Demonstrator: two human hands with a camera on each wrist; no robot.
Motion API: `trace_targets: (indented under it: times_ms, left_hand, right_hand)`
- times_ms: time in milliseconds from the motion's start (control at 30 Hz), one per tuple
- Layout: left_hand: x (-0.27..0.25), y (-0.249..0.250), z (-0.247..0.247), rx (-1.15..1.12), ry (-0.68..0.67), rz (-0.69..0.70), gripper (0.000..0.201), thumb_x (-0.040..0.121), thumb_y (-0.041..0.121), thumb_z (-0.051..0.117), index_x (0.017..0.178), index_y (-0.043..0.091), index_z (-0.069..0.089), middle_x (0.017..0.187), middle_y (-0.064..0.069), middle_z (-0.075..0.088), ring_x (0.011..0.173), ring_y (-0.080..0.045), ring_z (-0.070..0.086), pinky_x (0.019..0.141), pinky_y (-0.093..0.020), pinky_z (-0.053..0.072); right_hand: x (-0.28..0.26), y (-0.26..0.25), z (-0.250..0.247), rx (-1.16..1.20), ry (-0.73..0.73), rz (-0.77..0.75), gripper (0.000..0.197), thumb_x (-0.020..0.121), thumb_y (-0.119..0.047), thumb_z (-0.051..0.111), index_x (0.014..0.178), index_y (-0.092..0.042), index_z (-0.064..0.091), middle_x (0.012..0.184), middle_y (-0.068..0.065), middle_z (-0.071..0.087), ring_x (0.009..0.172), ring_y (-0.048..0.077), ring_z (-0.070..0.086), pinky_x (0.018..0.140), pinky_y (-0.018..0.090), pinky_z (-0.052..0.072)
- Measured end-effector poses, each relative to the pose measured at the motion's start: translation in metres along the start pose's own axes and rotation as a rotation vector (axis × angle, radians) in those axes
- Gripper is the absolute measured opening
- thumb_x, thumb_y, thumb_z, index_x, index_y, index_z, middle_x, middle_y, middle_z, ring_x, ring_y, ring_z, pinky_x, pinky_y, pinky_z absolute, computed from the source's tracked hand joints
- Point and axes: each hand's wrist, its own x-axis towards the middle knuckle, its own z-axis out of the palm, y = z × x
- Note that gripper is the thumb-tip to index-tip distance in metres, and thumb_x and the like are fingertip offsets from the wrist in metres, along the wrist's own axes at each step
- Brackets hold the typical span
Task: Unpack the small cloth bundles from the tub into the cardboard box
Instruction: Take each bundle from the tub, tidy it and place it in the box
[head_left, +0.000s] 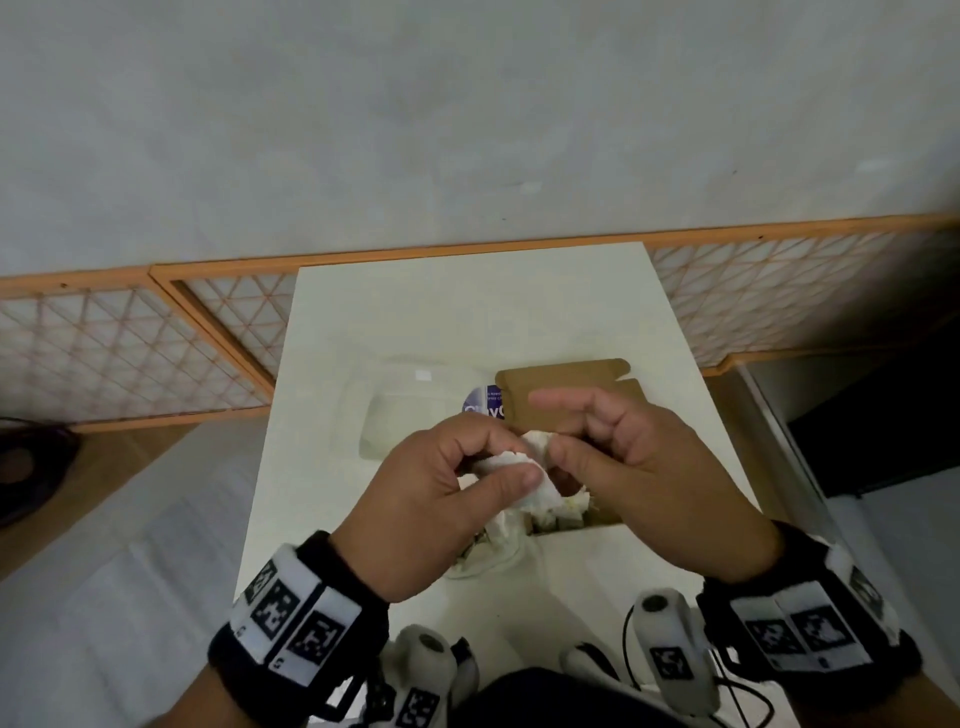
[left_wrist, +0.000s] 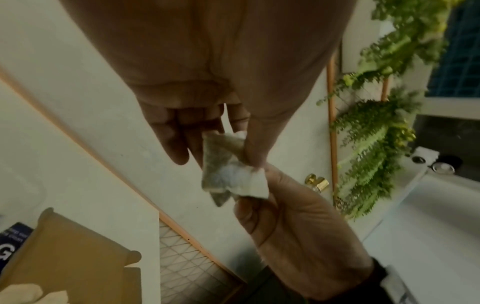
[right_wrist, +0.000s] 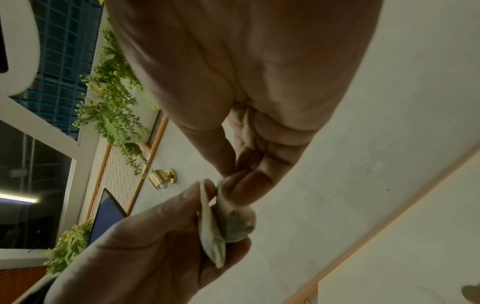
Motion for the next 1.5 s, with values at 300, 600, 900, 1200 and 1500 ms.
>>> trace_targets:
  times_ms: [300, 600, 900, 1200, 1500]
  left_hand:
    - [-0.002, -0.002, 0.01, -0.219, 0.052, -0.034, 0.009, 0.089, 0.019, 0.074, 0.093, 0.012, 0.077, 0.094, -0.013, 0.077, 0.087, -0.026, 0.07, 0.083, -0.04, 0.056]
    - [-0.003, 0.002, 0.013, -0.277, -0.017, 0.052, 0.005, 0.094, 0.008, 0.071, 0.096, 0.005, 0.074, 0.105, -0.018, 0.073, 0.105, -0.039, 0.068, 0.094, -0.055, 0.053]
    - [-0.001, 0.006, 0.017, -0.303, 0.116, 0.141, 0.007, 0.089, 0.009, 0.075, 0.095, 0.007, 0.077, 0.102, -0.008, 0.071, 0.1, -0.027, 0.068, 0.086, -0.033, 0.056]
    - [0.0, 0.012, 0.018, -0.33, 0.153, 0.188, 0.007, 0.087, 0.005, 0.075, 0.094, 0.004, 0.074, 0.093, -0.002, 0.073, 0.092, -0.018, 0.067, 0.082, -0.024, 0.053]
    - [0.007, 0.008, 0.02, -0.374, 0.181, 0.071, 0.014, 0.085, 0.017, 0.08, 0.098, 0.013, 0.075, 0.085, -0.014, 0.074, 0.078, -0.024, 0.067, 0.073, -0.036, 0.057]
  right_hand:
    - [-0.004, 0.006, -0.004, 0.068, 0.115, -0.031, 0.029, 0.102, -0.004, 0.061, 0.123, -0.022, 0.069, 0.083, -0.001, 0.074, 0.075, 0.01, 0.068, 0.072, 0.022, 0.056]
    - [-0.004, 0.003, 0.004, 0.167, 0.207, -0.083, 0.018, 0.101, -0.005, 0.064, 0.113, -0.017, 0.07, 0.087, 0.005, 0.077, 0.07, 0.011, 0.068, 0.066, 0.023, 0.056]
    - [-0.018, -0.004, 0.012, -0.095, 0.314, -0.358, 0.021, 0.095, -0.007, 0.072, 0.113, -0.019, 0.072, 0.1, -0.011, 0.079, 0.095, 0.012, 0.076, 0.079, 0.019, 0.055]
    - [-0.02, 0.0, 0.017, -0.065, 0.339, -0.384, 0.022, 0.095, -0.014, 0.07, 0.115, -0.023, 0.07, 0.101, -0.009, 0.076, 0.097, 0.016, 0.075, 0.084, 0.025, 0.059]
    - [-0.015, 0.01, 0.015, 0.039, 0.289, -0.298, 0.024, 0.097, -0.007, 0.069, 0.115, -0.024, 0.071, 0.099, -0.004, 0.076, 0.094, 0.017, 0.074, 0.082, 0.026, 0.058]
